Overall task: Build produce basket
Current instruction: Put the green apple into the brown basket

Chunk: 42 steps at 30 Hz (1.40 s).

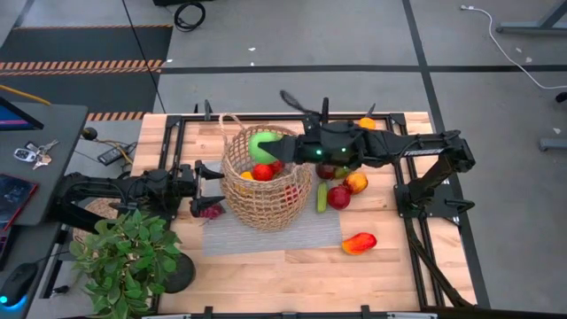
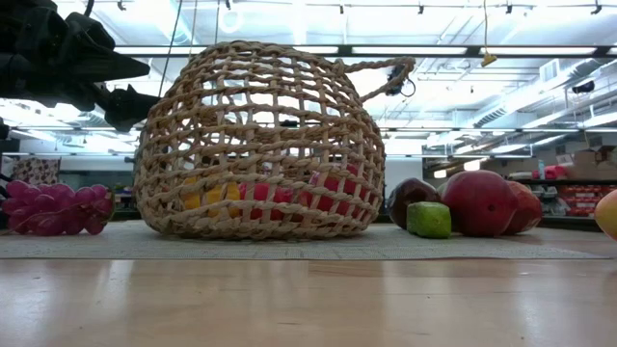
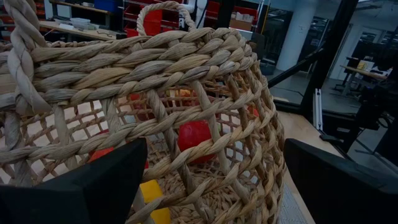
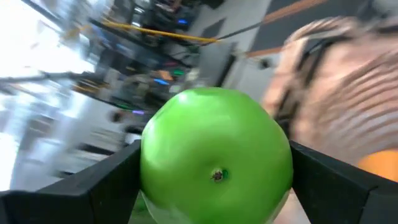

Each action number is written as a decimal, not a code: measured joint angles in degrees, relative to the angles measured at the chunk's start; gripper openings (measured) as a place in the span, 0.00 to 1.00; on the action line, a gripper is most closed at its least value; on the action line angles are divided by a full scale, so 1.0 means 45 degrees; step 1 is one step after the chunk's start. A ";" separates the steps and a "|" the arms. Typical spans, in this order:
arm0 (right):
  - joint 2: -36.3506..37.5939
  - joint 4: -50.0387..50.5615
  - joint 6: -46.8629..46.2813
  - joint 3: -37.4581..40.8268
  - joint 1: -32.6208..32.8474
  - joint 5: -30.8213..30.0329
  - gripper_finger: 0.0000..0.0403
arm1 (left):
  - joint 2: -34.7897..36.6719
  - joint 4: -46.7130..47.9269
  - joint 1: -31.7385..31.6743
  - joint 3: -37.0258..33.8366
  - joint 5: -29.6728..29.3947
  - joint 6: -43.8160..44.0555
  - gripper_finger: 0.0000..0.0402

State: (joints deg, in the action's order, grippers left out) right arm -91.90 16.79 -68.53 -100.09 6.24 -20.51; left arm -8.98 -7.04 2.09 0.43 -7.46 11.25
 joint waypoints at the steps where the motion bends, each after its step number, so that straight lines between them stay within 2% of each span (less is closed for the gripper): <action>1: 0.0000 -0.0508 -0.0702 0.0000 0.0000 0.0115 0.92 | 0.0001 -0.0001 0.0003 0.0000 0.0000 0.0000 0.96; 11: 0.0005 -0.4753 -0.7498 0.0000 -0.0099 -0.0330 0.92 | 0.0000 0.0000 0.0005 0.0000 0.0000 0.0000 0.96; 17: 0.0005 -0.4987 -1.1936 0.0000 -0.0208 -0.0330 0.92 | 0.0001 0.0000 0.0001 0.0000 0.0000 0.0000 0.96; 21: 0.0005 -0.4891 -1.2614 0.0000 -0.0276 -0.0327 0.92 | 0.0001 -0.0001 0.0000 0.0000 0.0000 0.0000 0.96; 24: 0.0005 -0.4411 -1.1530 0.0000 -0.0391 -0.0298 0.92 | 0.0001 0.0000 0.0000 0.0000 0.0000 0.0000 0.96; 28: 0.0008 -0.3664 -0.8668 0.0000 -0.0613 -0.0117 0.92 | 0.0001 0.0003 0.0002 0.0000 0.0000 0.0000 0.96; 31: 0.0010 -0.2664 -0.6313 0.0000 -0.0870 0.0274 0.92 | 0.0001 0.0003 0.0005 0.0000 0.0000 0.0000 0.96; 37: 0.0013 -0.0697 -0.0684 0.0000 -0.1349 0.2023 0.92 | 0.0001 0.0003 0.0005 0.0000 0.0000 -0.0003 0.96; 39: 0.0010 -0.0104 0.1495 0.0000 -0.1454 0.2238 0.92 | 0.0001 0.0003 0.0004 0.0000 0.0000 0.0000 0.96; 42: 0.0010 0.0265 0.3708 0.0000 -0.1477 0.2180 0.92 | 0.0001 0.0001 0.0001 0.0000 0.0000 0.0000 0.96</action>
State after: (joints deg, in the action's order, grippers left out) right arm -91.85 17.98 -51.84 -100.09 -0.40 -10.70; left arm -8.97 -7.04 2.09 0.43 -7.46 11.25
